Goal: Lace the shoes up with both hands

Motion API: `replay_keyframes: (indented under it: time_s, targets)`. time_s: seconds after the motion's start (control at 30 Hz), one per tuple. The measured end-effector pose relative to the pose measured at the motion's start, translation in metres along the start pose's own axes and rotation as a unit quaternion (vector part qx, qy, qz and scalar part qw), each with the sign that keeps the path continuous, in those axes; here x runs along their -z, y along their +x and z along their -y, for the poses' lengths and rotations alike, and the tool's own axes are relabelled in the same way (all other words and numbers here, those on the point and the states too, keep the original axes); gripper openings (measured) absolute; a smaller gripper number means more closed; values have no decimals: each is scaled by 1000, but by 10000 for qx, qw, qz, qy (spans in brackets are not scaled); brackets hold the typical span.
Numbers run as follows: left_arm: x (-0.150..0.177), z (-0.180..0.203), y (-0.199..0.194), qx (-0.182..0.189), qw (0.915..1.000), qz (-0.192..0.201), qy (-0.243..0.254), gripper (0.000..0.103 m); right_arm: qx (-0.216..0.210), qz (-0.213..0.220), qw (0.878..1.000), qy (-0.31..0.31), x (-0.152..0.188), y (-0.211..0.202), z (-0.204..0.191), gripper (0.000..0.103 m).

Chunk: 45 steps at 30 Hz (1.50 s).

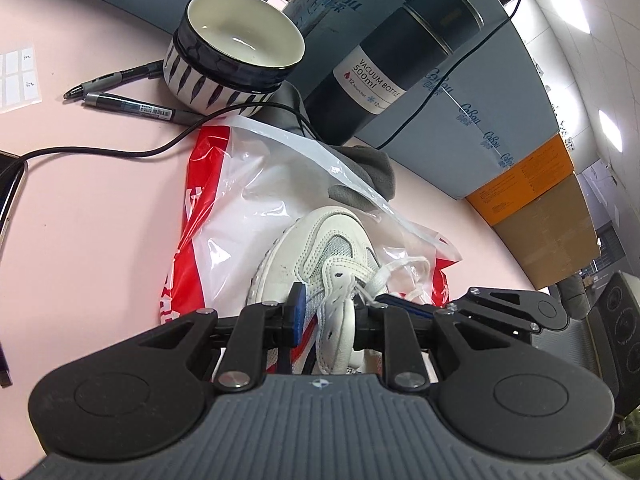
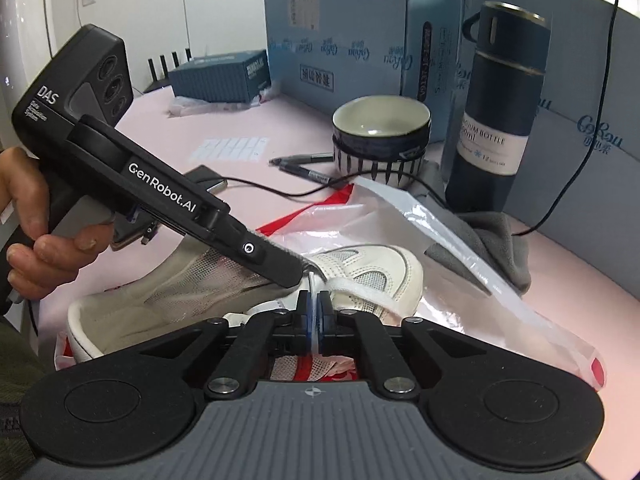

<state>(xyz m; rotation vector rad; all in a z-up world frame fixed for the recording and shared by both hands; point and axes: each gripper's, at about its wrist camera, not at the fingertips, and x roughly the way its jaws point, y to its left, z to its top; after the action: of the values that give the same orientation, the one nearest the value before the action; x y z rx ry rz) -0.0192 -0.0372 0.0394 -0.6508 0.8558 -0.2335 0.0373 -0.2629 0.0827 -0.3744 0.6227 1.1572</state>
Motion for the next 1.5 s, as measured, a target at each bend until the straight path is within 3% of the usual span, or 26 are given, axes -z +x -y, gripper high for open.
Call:
replay_keyframes:
  time_s: [0.23, 0.47, 0.67, 0.83, 1.03, 1.5]
  targets:
    - [0, -4, 1, 102, 9998, -14, -139, 19, -57, 322, 9990, -307, 14, -5, 2, 3]
    - [-1, -19, 3, 367, 9970, -34, -680, 21, -114, 453, 9978, -474, 17, 0, 3, 3]
    - [0, -21, 3, 428, 9963, -31, -747, 21, -164, 588, 9973, -407, 20, 2, 6, 3]
    - [0, -21, 3, 435, 9963, -54, -739, 21, -89, 630, 9946, -814, 17, 2, -1, 3]
    - [-1, -22, 5, 448, 9962, -91, -742, 21, -158, 550, 9913, -1185, 16, 6, -2, 3]
    - [-1, -20, 7, 325, 9969, -109, -708, 21, -307, 252, 9914, -1246, 14, 10, 2, 3]
